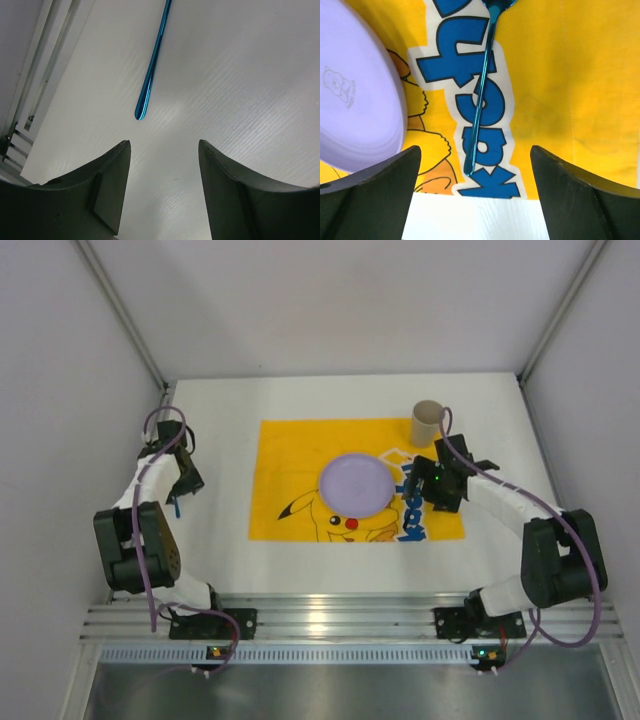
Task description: Set the dinner table for one person
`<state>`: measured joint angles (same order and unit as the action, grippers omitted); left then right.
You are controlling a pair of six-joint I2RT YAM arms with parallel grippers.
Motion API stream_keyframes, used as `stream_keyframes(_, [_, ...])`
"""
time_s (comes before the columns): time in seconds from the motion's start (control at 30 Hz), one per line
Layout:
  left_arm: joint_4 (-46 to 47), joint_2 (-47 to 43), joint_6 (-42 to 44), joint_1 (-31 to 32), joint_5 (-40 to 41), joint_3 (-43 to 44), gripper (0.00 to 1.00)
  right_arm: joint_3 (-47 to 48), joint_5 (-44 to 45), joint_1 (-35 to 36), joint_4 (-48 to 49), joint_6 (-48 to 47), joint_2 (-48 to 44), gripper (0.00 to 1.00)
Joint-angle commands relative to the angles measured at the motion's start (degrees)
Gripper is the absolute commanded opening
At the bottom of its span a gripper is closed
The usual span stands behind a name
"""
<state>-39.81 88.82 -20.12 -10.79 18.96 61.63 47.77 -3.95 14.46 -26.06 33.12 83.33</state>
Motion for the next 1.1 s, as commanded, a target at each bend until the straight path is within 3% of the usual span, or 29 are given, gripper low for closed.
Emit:
stream_keyframes(0.0, [5.1, -0.1, 1.7, -0.2, 4.1, 1.0, 0.62, 5.0, 1.8, -0.6, -6.9, -2.8, -4.1, 0.91])
stream_keyframes(0.2, [10.3, 1.6, 1.3, -0.8, 4.1, -0.5, 0.61, 8.5, 1.4, -0.4, -15.9, -4.0, -5.3, 0.91])
stream_keyframes(0.67, [22.3, 13.2, 2.4, -9.3, -7.4, 2.3, 0.57, 10.2, 1.1, -0.4, -20.3, -5.8, -6.3, 0.91])
stream_keyframes(0.9, [23.6, 19.1, 3.0, -9.5, -9.8, 6.0, 0.57, 11.7, 0.4, -0.5, -19.8, -4.9, -3.2, 0.90])
stream_keyframes(1.0, [24.0, 22.0, 2.8, -10.2, -11.4, 7.7, 0.54, 12.8, 0.3, -0.5, -19.7, -4.9, -2.1, 0.90])
stream_keyframes(1.07, [23.3, 24.3, 2.8, -10.6, -11.8, 9.6, 0.46, 13.1, 0.3, -0.5, -19.8, -4.8, -1.3, 0.90])
